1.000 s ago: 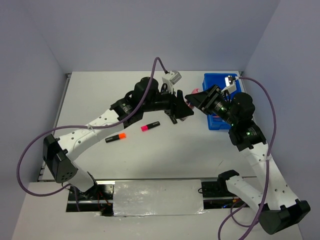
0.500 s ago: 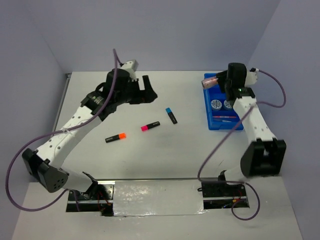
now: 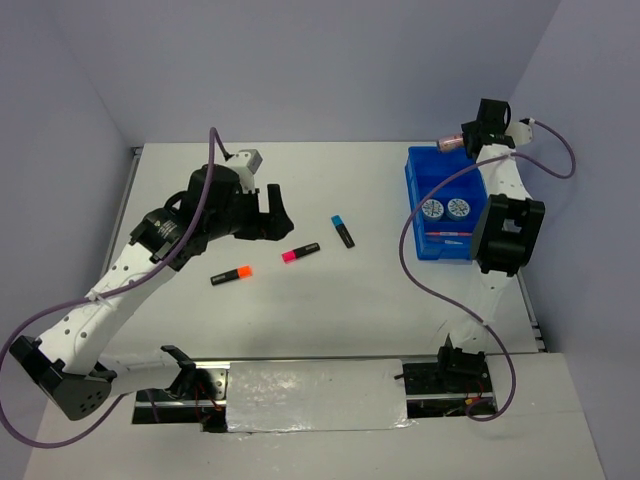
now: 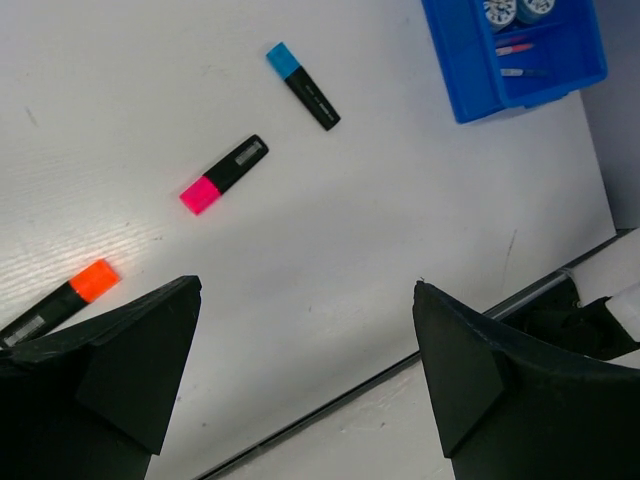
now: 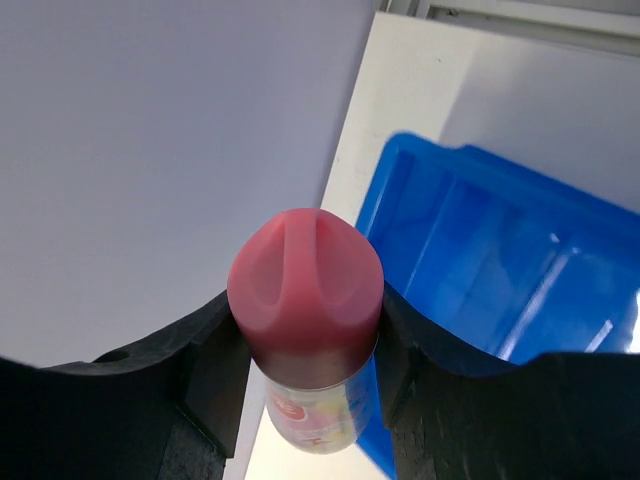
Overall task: Sort the stationery into containers
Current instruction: Place the stationery in the storage box, then pick up the pen from the center of the board.
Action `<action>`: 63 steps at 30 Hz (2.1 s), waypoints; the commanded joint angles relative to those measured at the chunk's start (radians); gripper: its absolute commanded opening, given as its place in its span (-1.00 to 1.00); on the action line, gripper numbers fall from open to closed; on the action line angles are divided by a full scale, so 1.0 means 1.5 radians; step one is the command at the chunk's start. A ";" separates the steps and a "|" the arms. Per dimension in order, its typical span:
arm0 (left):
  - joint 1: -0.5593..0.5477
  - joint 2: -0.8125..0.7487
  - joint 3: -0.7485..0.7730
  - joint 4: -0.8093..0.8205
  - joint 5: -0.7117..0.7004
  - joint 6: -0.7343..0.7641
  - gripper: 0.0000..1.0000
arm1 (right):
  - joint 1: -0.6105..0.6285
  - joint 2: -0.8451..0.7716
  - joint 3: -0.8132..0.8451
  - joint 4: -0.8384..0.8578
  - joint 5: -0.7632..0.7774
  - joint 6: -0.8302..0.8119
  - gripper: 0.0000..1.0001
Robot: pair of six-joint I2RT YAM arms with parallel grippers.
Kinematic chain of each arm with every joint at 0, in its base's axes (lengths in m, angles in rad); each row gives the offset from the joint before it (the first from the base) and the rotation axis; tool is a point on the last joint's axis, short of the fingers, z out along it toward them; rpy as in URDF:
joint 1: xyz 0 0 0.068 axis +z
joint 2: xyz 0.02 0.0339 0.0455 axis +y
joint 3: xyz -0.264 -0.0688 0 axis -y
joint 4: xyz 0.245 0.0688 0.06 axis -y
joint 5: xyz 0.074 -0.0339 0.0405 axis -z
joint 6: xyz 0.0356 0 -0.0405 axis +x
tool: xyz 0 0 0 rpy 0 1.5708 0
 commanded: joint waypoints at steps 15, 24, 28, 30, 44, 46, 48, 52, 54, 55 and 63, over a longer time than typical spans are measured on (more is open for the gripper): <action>0.008 0.017 0.019 -0.050 -0.064 0.028 0.99 | -0.005 0.092 0.059 0.080 -0.103 -0.052 -0.42; 0.031 0.024 0.012 -0.054 -0.051 0.023 0.99 | -0.005 0.091 0.087 0.066 -0.136 -0.073 0.99; 0.046 0.039 0.024 -0.092 -0.123 -0.015 0.99 | -0.004 0.061 0.134 0.068 -0.191 -0.146 0.99; 0.062 0.042 0.031 -0.132 -0.163 -0.040 0.99 | 0.018 0.047 0.184 0.030 -0.190 -0.208 0.99; 0.137 0.006 0.008 -0.155 -0.207 -0.092 0.99 | 0.268 -0.153 -0.058 -0.135 -0.166 -0.541 0.98; 0.138 -0.002 0.012 -0.166 -0.218 -0.098 0.99 | 0.329 -0.141 -0.071 -0.162 -0.162 -0.595 0.95; 0.138 -0.015 0.010 -0.171 -0.219 -0.099 0.99 | 0.370 -0.134 -0.084 -0.187 -0.138 -0.630 0.91; 0.140 -0.040 -0.007 -0.166 -0.177 -0.083 0.99 | 0.400 -0.093 -0.092 -0.236 -0.168 -0.669 0.83; 0.140 -0.056 -0.030 -0.155 -0.137 -0.068 0.99 | 0.416 -0.077 -0.104 -0.263 -0.176 -0.682 0.78; 0.140 -0.062 -0.037 -0.147 -0.127 -0.066 0.99 | 0.421 -0.071 -0.119 -0.263 -0.177 -0.694 0.76; 0.140 -0.112 -0.101 -0.111 -0.046 -0.048 0.99 | 0.447 -0.009 -0.169 -0.257 -0.188 -0.714 0.61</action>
